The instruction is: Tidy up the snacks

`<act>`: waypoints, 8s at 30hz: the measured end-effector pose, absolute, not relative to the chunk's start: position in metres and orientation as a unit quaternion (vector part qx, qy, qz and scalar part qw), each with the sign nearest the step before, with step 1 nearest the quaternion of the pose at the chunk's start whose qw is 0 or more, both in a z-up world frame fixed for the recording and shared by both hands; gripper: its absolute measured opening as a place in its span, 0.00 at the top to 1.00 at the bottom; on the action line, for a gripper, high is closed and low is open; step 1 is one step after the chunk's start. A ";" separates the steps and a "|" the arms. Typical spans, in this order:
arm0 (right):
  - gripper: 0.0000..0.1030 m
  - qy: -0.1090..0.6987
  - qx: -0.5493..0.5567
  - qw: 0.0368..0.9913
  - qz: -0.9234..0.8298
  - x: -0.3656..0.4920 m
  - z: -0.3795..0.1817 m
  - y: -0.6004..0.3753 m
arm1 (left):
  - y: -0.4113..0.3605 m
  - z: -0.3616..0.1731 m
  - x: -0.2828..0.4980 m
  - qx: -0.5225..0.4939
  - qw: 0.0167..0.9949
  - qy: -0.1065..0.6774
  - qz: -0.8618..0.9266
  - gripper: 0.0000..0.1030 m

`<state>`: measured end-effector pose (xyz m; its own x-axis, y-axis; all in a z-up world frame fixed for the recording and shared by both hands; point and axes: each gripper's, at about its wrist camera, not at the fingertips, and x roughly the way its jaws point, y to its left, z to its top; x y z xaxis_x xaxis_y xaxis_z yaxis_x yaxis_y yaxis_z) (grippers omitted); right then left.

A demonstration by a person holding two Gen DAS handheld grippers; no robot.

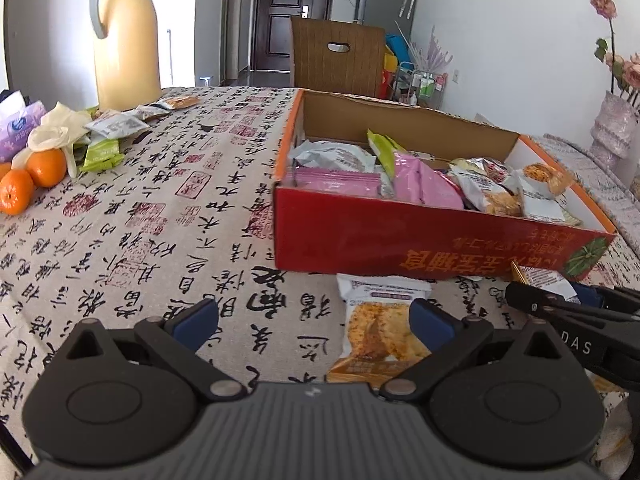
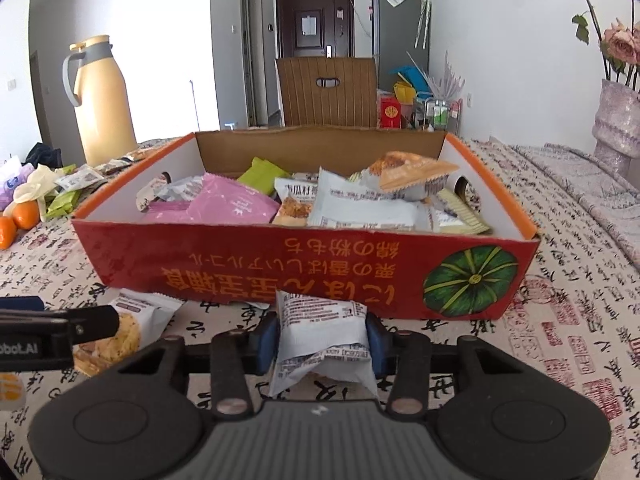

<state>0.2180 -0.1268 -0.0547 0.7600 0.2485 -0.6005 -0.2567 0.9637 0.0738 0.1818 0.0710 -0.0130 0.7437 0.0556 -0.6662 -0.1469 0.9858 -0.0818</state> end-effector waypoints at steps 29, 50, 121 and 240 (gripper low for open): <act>0.57 0.298 0.013 0.947 0.123 0.196 -0.046 -0.181 | 0.013 -0.023 0.200 -0.015 0.918 0.392 0.051 0.57; 0.57 0.268 0.016 0.954 0.131 0.191 -0.027 -0.184 | 0.005 0.037 0.172 -0.019 0.952 0.305 0.020 0.61; 0.00 0.182 0.042 0.977 0.105 0.277 0.018 -0.181 | 0.024 0.072 0.247 -0.044 0.972 0.213 0.084 0.00; 0.00 0.290 0.025 0.948 0.128 0.085 -0.033 -0.208 | 0.020 0.010 0.060 -0.028 0.953 0.302 0.011 0.00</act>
<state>0.0851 -0.2085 -0.0326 0.7992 0.2570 -0.5433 -0.2275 0.9661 0.1224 0.0600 0.0203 0.0099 0.8176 0.0049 -0.5757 -0.0389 0.9982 -0.0467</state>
